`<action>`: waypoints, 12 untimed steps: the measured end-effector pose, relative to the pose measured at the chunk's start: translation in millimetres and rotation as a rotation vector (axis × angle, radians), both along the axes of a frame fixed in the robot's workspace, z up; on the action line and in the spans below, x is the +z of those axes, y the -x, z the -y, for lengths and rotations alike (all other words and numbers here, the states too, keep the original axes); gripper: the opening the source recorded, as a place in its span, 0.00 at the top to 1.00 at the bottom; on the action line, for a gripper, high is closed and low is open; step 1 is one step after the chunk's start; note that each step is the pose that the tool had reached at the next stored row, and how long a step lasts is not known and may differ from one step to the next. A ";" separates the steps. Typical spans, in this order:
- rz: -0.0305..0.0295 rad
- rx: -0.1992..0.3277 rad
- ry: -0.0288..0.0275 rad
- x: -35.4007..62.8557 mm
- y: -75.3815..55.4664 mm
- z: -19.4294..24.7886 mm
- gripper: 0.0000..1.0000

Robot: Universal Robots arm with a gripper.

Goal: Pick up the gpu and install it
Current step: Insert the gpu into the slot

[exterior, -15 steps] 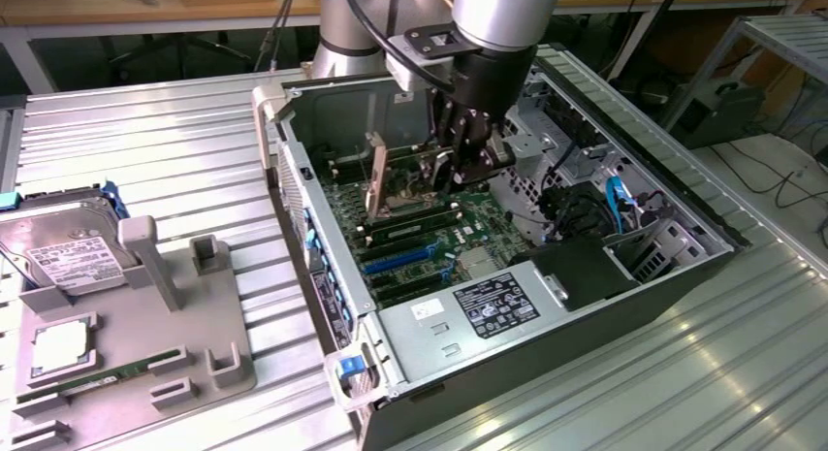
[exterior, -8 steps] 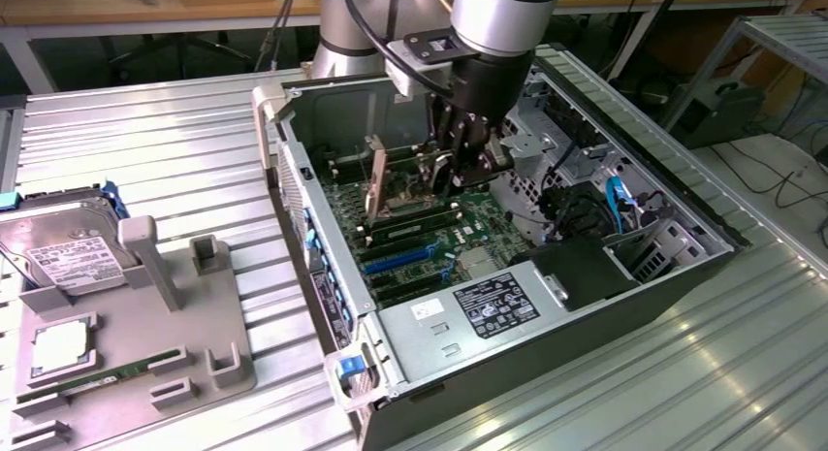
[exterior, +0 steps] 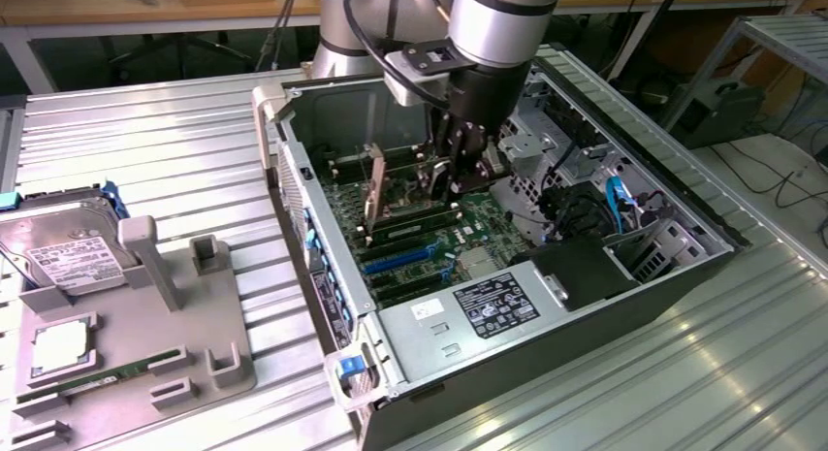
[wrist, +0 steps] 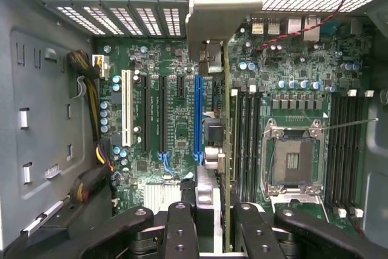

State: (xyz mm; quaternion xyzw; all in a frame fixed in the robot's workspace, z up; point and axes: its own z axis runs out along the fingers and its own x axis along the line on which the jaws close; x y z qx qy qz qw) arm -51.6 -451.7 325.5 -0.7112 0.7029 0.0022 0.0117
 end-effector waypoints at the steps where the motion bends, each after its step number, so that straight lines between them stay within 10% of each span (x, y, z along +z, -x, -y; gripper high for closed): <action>1: 0.0001 -0.001 0.0008 -1.4 0.0 0.0 0.71; 3: 0.0000 -0.003 0.0121 -2.5 0.1 0.0 0.71; 6: -0.0001 -0.008 0.0439 -3.5 0.1 -0.2 0.71; 12: -0.0002 -0.021 0.0564 -9.0 1.5 -0.2 0.71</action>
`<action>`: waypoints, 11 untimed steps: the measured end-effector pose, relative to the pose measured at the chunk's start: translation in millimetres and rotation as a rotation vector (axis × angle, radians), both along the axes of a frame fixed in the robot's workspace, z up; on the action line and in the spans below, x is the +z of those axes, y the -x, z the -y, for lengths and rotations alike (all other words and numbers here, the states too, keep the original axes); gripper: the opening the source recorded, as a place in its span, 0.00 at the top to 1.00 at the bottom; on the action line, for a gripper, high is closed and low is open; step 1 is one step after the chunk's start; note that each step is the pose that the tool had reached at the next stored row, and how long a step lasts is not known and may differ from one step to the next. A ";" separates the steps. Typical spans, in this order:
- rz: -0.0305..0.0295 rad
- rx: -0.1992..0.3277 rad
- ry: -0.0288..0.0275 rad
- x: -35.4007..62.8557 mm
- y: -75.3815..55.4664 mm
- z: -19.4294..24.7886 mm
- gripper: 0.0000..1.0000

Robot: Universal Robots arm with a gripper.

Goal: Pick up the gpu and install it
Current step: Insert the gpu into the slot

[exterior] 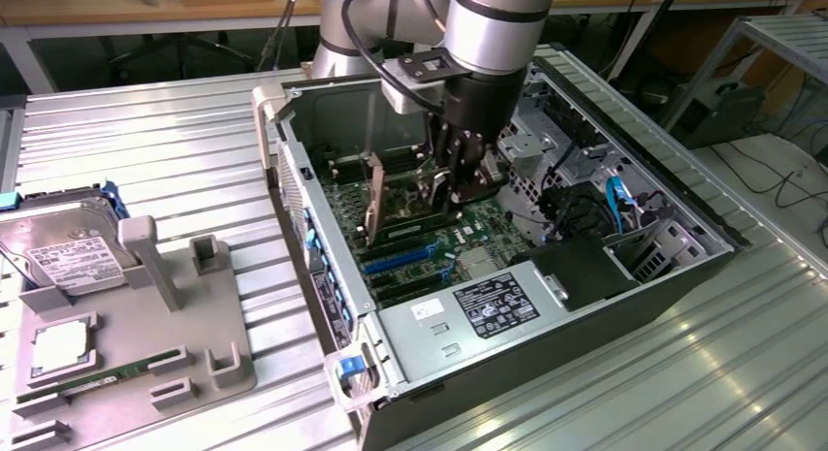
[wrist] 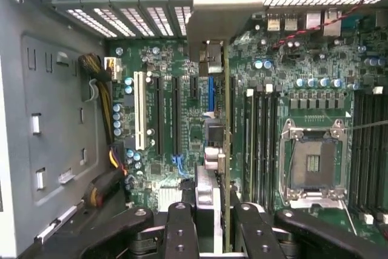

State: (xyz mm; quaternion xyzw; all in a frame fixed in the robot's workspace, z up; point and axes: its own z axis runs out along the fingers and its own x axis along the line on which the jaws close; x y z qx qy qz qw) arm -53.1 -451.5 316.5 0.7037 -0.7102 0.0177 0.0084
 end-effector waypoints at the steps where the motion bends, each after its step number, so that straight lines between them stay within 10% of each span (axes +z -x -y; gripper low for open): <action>1: 0.0000 0.000 0.0001 -3.0 0.0 -0.2 0.71; 11: -0.0106 -0.011 0.0016 -18.8 3.8 -2.2 0.71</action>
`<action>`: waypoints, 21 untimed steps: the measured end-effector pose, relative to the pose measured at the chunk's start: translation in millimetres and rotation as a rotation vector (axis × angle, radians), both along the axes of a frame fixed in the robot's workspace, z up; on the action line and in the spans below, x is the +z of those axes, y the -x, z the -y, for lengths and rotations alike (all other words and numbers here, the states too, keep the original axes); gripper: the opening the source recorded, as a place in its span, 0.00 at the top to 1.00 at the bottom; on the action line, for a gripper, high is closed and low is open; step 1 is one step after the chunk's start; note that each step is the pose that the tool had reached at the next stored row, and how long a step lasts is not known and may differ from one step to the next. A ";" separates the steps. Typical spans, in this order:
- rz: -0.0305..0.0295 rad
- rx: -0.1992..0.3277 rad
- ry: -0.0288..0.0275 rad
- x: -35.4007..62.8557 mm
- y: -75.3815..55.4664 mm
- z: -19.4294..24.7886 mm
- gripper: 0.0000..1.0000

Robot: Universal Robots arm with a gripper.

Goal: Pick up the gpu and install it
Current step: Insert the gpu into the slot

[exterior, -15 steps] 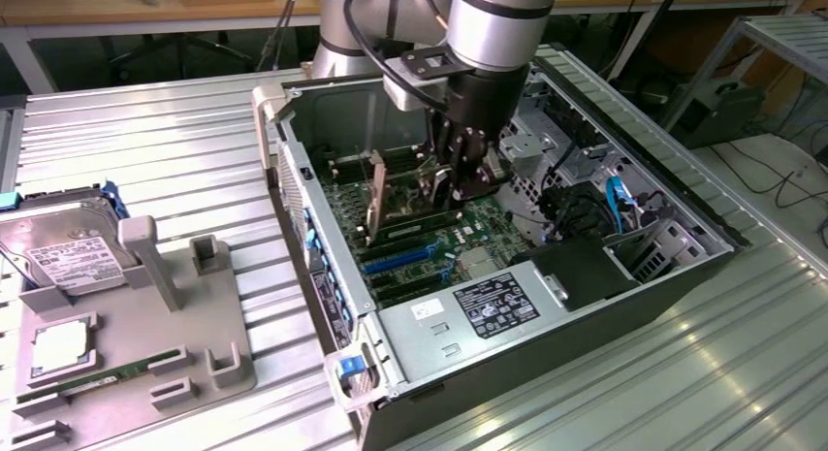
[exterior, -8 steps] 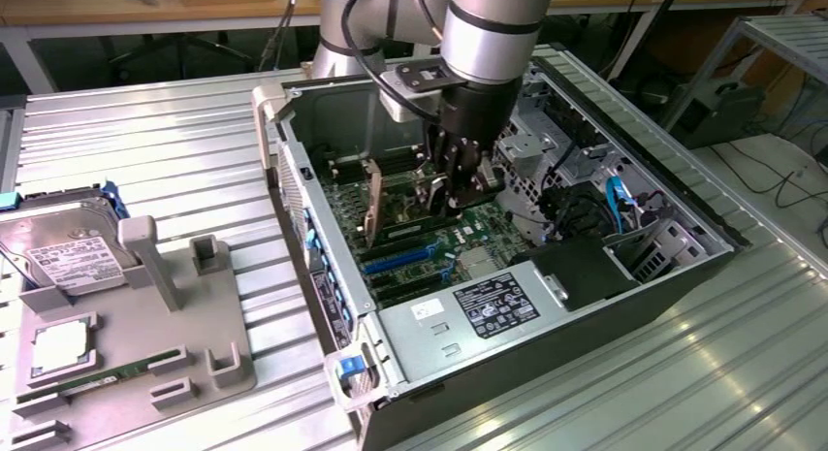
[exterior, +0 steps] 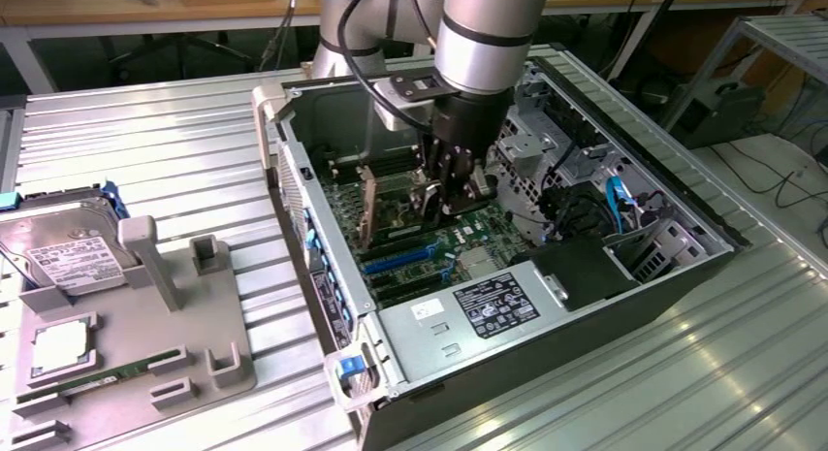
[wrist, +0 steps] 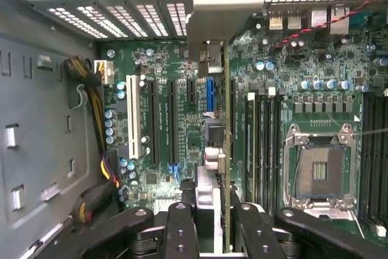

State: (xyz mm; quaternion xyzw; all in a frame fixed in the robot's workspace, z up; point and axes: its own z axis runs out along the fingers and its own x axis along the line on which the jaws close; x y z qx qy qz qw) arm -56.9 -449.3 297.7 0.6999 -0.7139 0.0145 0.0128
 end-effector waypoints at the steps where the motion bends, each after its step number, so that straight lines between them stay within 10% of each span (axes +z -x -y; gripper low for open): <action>1: -0.0035 0.000 0.0000 -1.0 0.2 0.0 0.71; 21: -0.0012 0.000 -0.0053 -28.0 13.3 0.0 0.71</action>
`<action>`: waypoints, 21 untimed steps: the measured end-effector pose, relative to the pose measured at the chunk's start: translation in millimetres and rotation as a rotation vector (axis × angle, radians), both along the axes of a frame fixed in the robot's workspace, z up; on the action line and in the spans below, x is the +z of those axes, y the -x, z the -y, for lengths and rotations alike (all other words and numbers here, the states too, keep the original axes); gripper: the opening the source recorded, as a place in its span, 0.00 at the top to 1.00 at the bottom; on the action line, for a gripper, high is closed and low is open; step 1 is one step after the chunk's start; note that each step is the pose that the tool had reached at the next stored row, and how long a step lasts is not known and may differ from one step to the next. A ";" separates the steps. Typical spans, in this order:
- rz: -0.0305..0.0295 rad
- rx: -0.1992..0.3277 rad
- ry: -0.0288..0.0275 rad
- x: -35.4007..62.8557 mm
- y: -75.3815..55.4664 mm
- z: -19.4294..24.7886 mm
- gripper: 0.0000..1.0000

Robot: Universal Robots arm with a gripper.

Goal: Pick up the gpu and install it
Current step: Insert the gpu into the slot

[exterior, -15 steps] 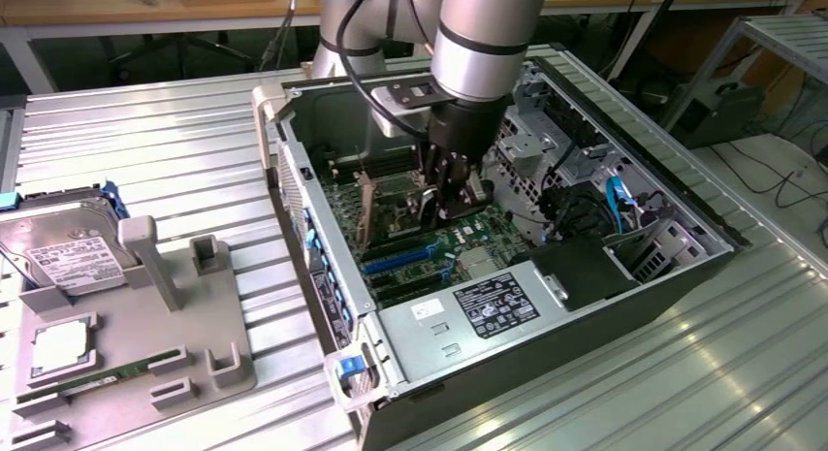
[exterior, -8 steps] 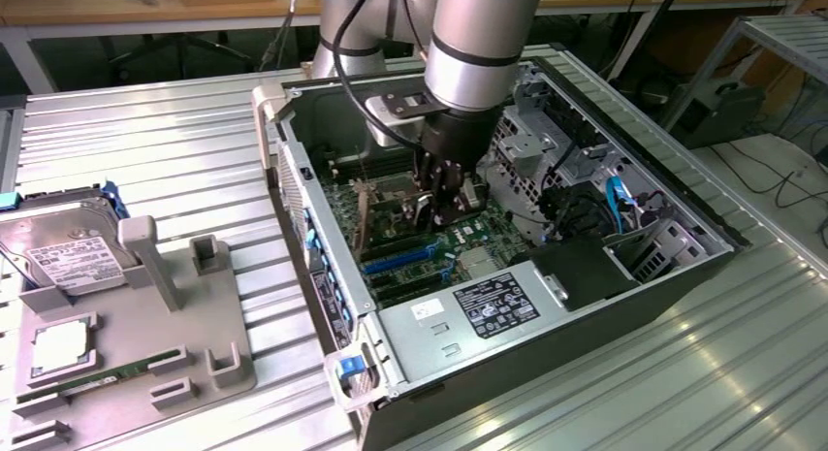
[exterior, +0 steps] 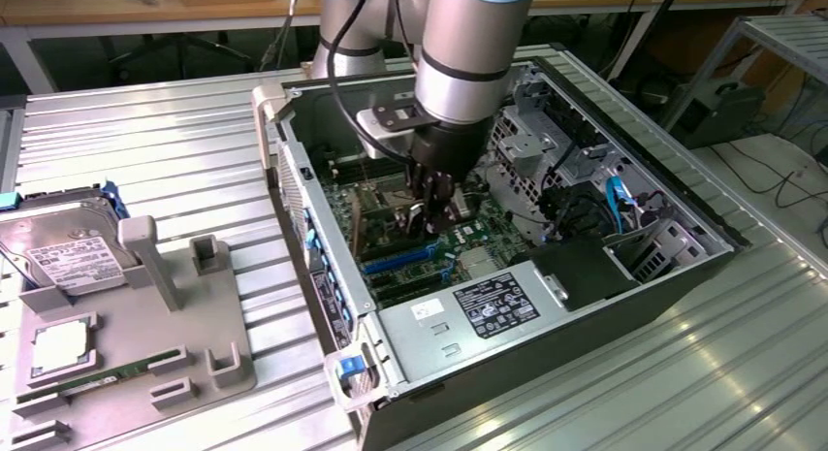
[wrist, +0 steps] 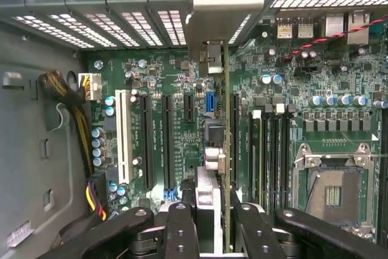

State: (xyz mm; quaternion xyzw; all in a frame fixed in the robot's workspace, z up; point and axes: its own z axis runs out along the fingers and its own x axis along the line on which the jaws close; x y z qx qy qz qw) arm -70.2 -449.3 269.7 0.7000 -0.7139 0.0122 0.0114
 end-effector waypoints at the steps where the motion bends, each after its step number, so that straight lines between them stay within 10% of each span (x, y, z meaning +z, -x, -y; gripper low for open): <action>1: 0.0003 0.000 -0.0013 -0.5 0.1 0.0 0.71; 21: 0.0109 0.000 -0.0038 -18.5 10.5 -0.2 0.71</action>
